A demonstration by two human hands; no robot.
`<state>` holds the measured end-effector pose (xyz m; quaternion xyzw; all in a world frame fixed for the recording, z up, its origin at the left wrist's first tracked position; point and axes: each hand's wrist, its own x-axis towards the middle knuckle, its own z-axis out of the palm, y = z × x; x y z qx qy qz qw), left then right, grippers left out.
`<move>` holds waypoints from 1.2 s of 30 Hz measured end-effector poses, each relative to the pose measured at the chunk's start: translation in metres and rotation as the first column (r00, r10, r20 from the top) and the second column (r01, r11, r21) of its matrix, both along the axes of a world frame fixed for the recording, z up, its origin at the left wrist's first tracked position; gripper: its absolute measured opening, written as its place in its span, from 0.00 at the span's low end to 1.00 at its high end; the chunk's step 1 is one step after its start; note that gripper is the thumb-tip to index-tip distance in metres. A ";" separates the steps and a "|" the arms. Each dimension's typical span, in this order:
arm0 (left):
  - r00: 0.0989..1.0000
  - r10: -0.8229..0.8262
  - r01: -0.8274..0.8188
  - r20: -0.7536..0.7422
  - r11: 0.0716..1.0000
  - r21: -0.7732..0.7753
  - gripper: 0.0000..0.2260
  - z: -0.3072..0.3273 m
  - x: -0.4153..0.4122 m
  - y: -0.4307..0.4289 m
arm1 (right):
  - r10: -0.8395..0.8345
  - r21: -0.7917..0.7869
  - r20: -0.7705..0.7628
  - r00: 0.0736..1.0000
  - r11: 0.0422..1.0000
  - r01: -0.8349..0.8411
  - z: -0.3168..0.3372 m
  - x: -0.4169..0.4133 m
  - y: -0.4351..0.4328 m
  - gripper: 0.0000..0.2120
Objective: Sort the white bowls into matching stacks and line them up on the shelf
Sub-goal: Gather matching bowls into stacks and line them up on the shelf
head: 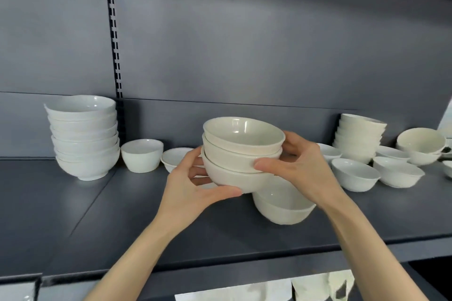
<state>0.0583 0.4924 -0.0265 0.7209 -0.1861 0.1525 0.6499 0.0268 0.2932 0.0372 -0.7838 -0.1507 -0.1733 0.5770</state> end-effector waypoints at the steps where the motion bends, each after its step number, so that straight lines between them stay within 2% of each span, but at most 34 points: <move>1: 1.000 -0.006 0.006 -0.004 1.000 -0.004 0.43 0.001 -0.002 -0.013 | -0.003 -0.001 0.005 1.000 1.000 0.003 0.001 -0.001 -0.012 0.29; 6: 1.000 -0.005 0.005 -0.027 1.000 0.006 0.37 -0.003 -0.008 -0.066 | 0.042 -0.011 0.003 0.999 0.999 -0.042 -0.003 -0.001 -0.066 0.29; 14: 0.997 0.052 -0.052 -0.050 0.999 0.016 0.39 -0.016 -0.022 -0.112 | 0.120 0.004 -0.055 0.991 0.993 -0.120 -0.019 0.011 -0.116 0.28; 21: 0.989 0.113 -0.110 -0.097 0.993 0.039 0.35 -0.025 -0.025 -0.124 | 0.184 0.007 -0.085 0.979 0.983 -0.184 -0.032 0.022 -0.126 0.29; 32: 0.985 0.080 -0.076 -0.152 0.997 0.029 0.37 -0.033 -0.021 -0.124 | 0.224 0.034 -0.100 0.970 0.975 -0.222 -0.041 0.029 -0.125 0.26; 36: 0.987 0.048 -0.047 -0.154 0.999 0.012 0.35 -0.038 -0.019 -0.123 | 0.222 0.044 -0.131 0.966 0.975 -0.218 -0.049 0.032 -0.127 0.28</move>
